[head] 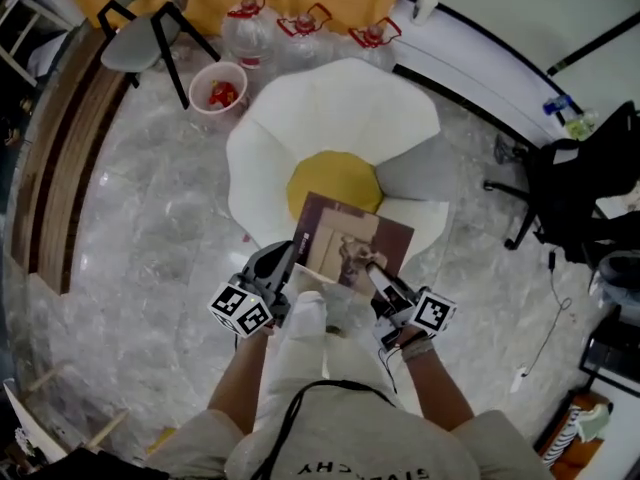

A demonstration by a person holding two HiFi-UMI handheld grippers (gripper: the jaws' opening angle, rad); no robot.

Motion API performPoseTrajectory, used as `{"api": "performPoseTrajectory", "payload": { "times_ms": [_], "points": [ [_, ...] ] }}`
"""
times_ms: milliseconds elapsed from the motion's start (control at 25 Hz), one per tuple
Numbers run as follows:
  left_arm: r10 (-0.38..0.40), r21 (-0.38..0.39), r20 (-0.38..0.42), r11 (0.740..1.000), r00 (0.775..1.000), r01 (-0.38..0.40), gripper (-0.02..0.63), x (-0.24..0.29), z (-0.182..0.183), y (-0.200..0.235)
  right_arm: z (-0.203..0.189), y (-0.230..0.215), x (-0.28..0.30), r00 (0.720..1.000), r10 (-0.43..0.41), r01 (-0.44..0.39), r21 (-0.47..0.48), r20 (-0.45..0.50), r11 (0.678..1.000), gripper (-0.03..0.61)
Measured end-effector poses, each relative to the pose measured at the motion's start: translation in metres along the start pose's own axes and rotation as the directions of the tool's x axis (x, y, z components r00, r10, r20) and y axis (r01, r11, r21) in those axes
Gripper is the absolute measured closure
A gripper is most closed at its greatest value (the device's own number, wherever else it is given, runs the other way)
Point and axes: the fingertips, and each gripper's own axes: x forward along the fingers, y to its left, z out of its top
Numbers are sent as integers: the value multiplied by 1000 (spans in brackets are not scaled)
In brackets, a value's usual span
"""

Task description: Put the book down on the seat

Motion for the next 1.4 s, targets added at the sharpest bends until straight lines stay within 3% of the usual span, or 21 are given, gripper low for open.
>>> {"api": "performPoseTrajectory", "payload": {
  "times_ms": [240,760,1080,1400],
  "points": [
    [19,-41,-5,999,1000,-19,591,23,-24,44,3,-35,31,1000,-22,22,6,-8,1000,425],
    [84,-48,-7,995,996,-85,591,77,-97,144,5,-167,98,999,-26,27,42,-32,999,425],
    [122,-84,-32,989,992,-124,591,95,-150,182,5,-235,135,998,-29,31,57,-50,998,425],
    [106,-79,-28,991,994,-108,591,114,-174,203,16,-281,170,997,-13,16,33,-79,999,425]
  ]
}}
